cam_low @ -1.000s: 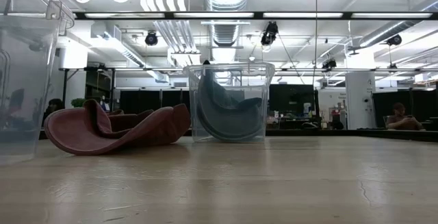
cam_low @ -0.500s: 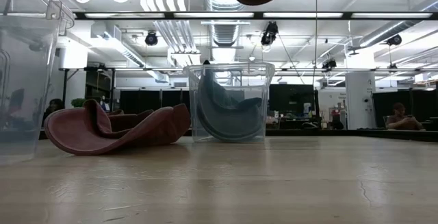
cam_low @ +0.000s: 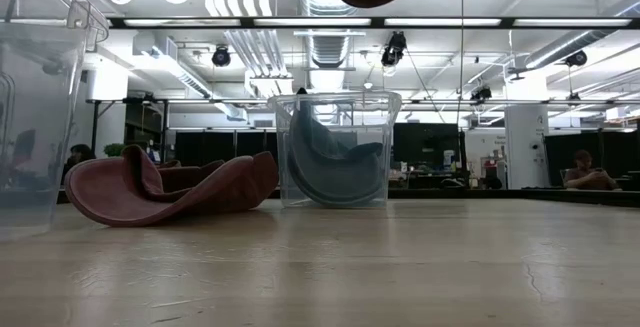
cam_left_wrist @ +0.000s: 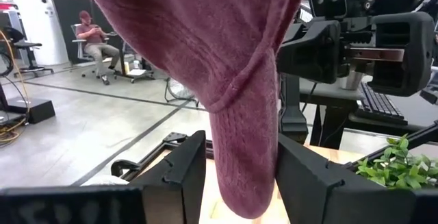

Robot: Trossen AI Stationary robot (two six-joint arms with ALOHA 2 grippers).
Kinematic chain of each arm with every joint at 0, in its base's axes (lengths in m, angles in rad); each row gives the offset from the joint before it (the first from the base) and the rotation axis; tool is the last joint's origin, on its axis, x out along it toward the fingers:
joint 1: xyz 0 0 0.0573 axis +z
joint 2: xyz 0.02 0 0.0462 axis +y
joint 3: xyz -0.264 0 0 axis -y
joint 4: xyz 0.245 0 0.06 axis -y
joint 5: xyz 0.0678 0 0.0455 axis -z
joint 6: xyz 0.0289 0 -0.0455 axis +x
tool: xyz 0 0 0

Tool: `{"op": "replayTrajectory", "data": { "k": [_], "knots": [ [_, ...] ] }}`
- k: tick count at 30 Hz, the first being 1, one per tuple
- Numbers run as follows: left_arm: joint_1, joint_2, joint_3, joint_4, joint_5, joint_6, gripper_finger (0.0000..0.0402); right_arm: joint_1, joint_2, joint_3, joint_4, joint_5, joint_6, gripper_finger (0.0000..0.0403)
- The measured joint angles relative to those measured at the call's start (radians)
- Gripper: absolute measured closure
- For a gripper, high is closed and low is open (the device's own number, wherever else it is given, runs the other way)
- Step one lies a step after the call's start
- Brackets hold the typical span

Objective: Pick and place caps into container
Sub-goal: Put the bottom red cap into the bottom transparent container

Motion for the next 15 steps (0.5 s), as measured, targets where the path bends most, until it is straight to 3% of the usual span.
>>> {"op": "replayTrajectory", "data": {
  "k": [10, 15],
  "knots": [
    [0.0, 0.0, 0.0, -0.005, 0.002, -0.011, 0.0254, 0.0, 0.009, 0.0, 0.019, -0.056, 0.004, 0.039],
    [0.0, 0.0, 0.0, -0.007, 0.002, -0.011, 0.0299, 0.0, 0.009, 0.0, 0.02, -0.071, 0.0, 0.039]
  ]
}}
